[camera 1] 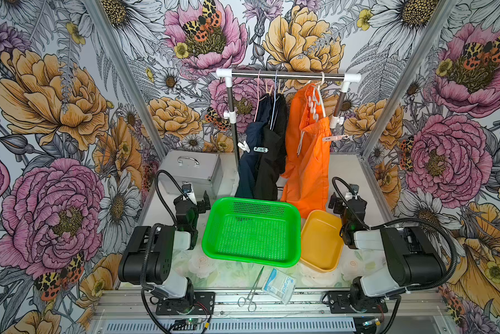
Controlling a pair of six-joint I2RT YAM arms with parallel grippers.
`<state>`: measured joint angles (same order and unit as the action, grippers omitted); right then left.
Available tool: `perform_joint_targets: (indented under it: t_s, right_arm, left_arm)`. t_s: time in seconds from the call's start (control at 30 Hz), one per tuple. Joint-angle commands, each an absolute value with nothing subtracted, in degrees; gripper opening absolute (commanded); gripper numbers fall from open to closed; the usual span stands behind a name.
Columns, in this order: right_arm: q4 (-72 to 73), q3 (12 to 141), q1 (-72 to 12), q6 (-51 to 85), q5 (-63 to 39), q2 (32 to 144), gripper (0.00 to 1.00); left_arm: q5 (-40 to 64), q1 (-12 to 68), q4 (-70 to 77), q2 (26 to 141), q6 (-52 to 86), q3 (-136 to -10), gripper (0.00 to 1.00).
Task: Remove the clothespins securing shorts to the hanger
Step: Pick up the hanger from the clothesline.
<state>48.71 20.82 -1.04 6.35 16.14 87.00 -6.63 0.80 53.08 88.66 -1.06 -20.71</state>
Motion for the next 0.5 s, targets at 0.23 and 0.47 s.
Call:
perform_joint_targets:
  t_s: [0.23, 0.47]
  right_arm:
    - [49.9, 22.0, -0.7, 6.3, 15.5, 87.5, 1.00]
    - [49.9, 21.9, -0.7, 6.3, 15.5, 87.6, 1.00]
  left_arm:
    - [-6.8, 1.8, 56.8, 89.0, -3.1, -20.3, 0.99]
    - [-5.0, 0.7, 55.1, 89.0, -2.4, -21.1, 0.99]
